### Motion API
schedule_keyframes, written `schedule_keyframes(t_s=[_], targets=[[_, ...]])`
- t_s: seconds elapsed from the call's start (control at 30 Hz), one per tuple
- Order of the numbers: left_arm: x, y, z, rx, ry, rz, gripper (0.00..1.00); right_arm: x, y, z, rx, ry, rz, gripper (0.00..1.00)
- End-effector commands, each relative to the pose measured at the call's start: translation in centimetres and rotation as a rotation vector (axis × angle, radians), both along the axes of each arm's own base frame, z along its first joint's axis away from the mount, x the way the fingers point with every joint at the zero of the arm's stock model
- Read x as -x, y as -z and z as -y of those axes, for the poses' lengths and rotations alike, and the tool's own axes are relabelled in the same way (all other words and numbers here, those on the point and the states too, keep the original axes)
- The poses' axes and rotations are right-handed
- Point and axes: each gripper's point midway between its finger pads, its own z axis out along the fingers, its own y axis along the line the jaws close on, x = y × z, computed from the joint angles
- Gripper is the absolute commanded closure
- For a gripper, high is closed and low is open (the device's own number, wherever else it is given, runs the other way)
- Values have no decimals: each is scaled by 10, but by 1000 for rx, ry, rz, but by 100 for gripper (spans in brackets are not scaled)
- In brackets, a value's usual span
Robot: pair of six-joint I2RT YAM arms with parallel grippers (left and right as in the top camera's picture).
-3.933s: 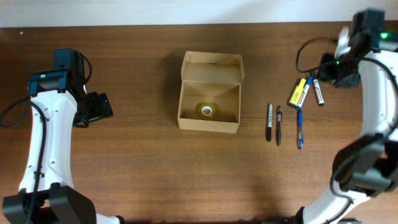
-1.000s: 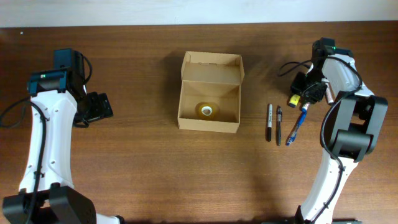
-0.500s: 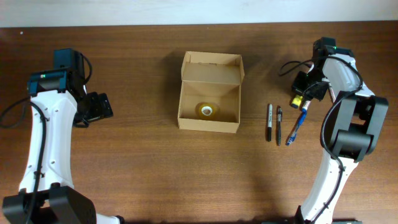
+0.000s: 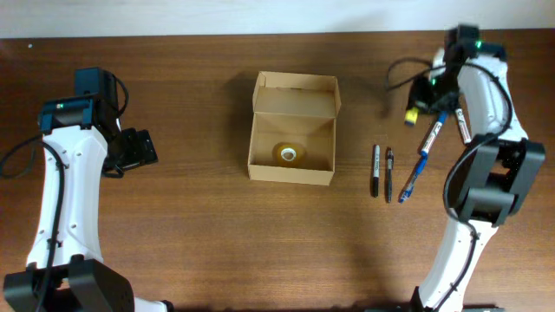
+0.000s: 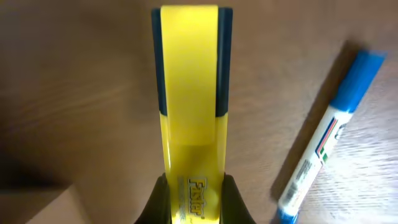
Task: Pack container
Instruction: 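Carry the highlighter into the box and release it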
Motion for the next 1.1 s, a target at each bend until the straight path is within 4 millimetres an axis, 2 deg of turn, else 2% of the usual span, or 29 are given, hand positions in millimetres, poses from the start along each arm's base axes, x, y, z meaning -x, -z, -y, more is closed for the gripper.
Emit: schedule_keyframes(t_s=[0.0, 0.13, 0.23, 0.37, 0.5, 0.6, 0.7, 0.87, 1.07], targets=[[2, -7, 0, 0, 11, 24, 0, -14, -94, -50, 35, -235, 225, 96], [2, -7, 0, 0, 11, 24, 0, -2, -144, -108, 115, -513, 328, 96], [2, -7, 0, 0, 11, 24, 0, 13, -161, -147, 190, -691, 355, 96], [2, -7, 0, 0, 11, 24, 0, 37, -161, -205, 223, -969, 370, 96], [2, -7, 0, 0, 11, 24, 0, 59, -149, -246, 249, -1234, 367, 96], [2, -7, 0, 0, 11, 24, 0, 69, -134, -261, 255, -1362, 343, 96], [2, -7, 0, 0, 11, 24, 0, 78, -111, -268, 242, -1442, 288, 96], [2, -7, 0, 0, 11, 24, 0, 92, -64, -265, 209, -1513, 158, 96], [2, -7, 0, 0, 11, 24, 0, 98, -15, -264, 187, -1523, 90, 96]])
